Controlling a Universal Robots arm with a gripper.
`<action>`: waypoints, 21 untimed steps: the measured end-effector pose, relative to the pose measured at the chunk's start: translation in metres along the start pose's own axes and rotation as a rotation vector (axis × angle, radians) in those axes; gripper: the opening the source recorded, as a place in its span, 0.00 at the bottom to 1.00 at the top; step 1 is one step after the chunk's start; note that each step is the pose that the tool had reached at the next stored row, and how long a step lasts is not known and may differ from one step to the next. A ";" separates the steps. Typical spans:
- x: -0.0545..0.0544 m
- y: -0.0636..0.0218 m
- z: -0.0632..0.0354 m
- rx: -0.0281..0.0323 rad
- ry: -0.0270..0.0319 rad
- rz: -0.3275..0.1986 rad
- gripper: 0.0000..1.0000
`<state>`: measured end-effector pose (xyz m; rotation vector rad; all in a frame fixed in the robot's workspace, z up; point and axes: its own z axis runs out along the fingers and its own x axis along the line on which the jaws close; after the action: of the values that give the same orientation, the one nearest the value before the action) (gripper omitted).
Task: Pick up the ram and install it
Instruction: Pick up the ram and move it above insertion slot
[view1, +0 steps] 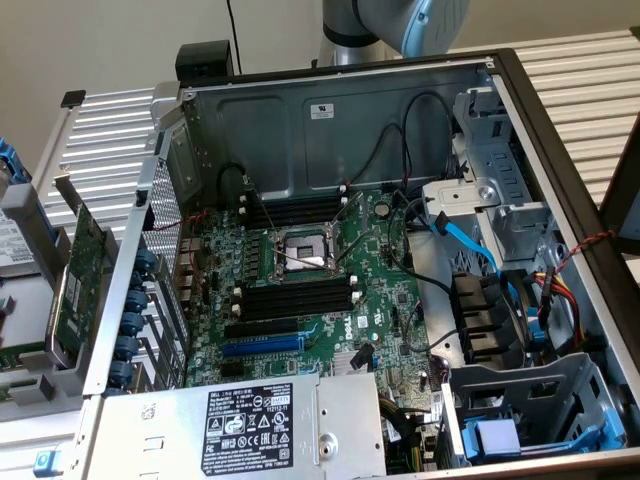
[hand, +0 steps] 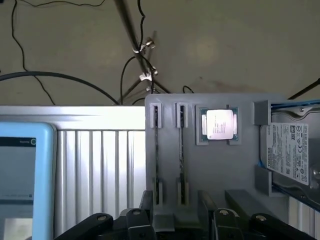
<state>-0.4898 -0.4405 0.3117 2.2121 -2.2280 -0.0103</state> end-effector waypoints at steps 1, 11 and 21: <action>0.001 0.0000 0.0012 -0.0022 0.0001 -0.003 0.48; 0.004 0.0011 0.0178 -0.0025 0.0006 -0.011 0.48; 0.005 0.0057 0.0304 0.0281 0.0033 -0.011 0.48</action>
<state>-0.4957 -0.4449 0.2813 2.2370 -2.2277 0.0249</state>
